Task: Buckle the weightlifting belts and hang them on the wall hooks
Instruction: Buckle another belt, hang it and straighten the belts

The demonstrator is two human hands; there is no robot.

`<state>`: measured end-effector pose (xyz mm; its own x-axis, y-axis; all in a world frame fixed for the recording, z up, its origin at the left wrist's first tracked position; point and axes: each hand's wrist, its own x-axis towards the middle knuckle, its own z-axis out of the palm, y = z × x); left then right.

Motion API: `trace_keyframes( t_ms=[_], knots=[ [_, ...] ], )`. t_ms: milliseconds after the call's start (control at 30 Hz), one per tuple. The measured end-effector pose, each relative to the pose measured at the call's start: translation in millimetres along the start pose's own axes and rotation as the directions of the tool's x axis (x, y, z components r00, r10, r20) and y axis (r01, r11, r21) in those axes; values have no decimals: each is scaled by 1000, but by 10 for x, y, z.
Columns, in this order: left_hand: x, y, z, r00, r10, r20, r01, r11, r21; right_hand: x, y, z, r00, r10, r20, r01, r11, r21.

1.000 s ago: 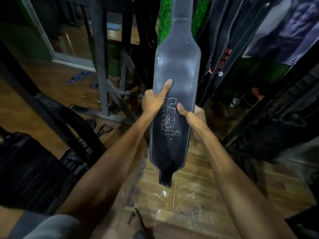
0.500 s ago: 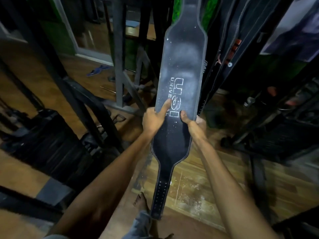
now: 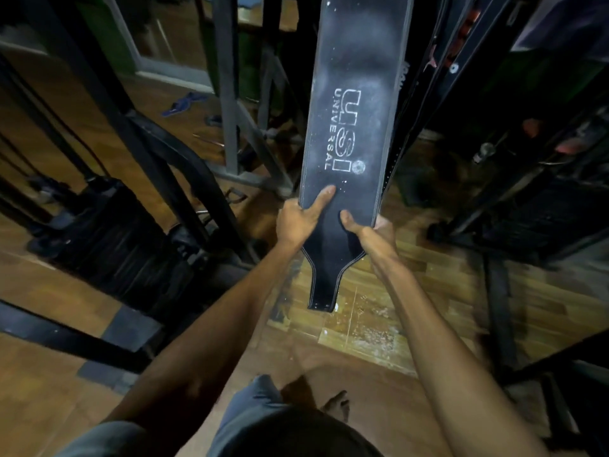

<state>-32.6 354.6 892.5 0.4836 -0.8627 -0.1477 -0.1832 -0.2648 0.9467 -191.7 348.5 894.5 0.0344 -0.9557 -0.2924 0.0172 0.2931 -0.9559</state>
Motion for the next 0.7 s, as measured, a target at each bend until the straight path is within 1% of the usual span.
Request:
trace_keyframes(
  t_ms=[33,100,167,267,367,433,500,567,700],
  knots=[
    [-22,-77,-25,999,-8,33,8,1000,8,-33,48,14,1000,0,-18,0,1000,3],
    [-26,-197,-65,999,9,50,-9,1000,0,-101,118,65,998,22,-60,-18,998,54],
    [21,-224,-156,997,30,69,-28,999,-21,-174,179,153,997,41,-60,-36,997,70],
    [102,-393,-305,990,15,138,-12,1000,-19,-378,487,283,992,123,-37,-124,992,-33],
    [79,-593,-478,983,31,179,-33,999,7,-531,780,476,984,143,-110,-150,987,-57],
    [33,-663,-578,979,73,189,-71,997,-20,-580,938,603,981,152,-119,-164,981,-100],
    [-4,-766,-651,959,107,261,-95,994,-61,-671,1124,708,982,165,-92,-176,974,-140],
    [-48,-958,-708,935,106,337,-99,994,-39,-801,1310,757,972,208,-110,-224,960,-169],
    [-234,-1455,-830,881,15,473,-14,1000,-6,-955,1435,841,967,229,-112,-249,943,-220]
  ],
)
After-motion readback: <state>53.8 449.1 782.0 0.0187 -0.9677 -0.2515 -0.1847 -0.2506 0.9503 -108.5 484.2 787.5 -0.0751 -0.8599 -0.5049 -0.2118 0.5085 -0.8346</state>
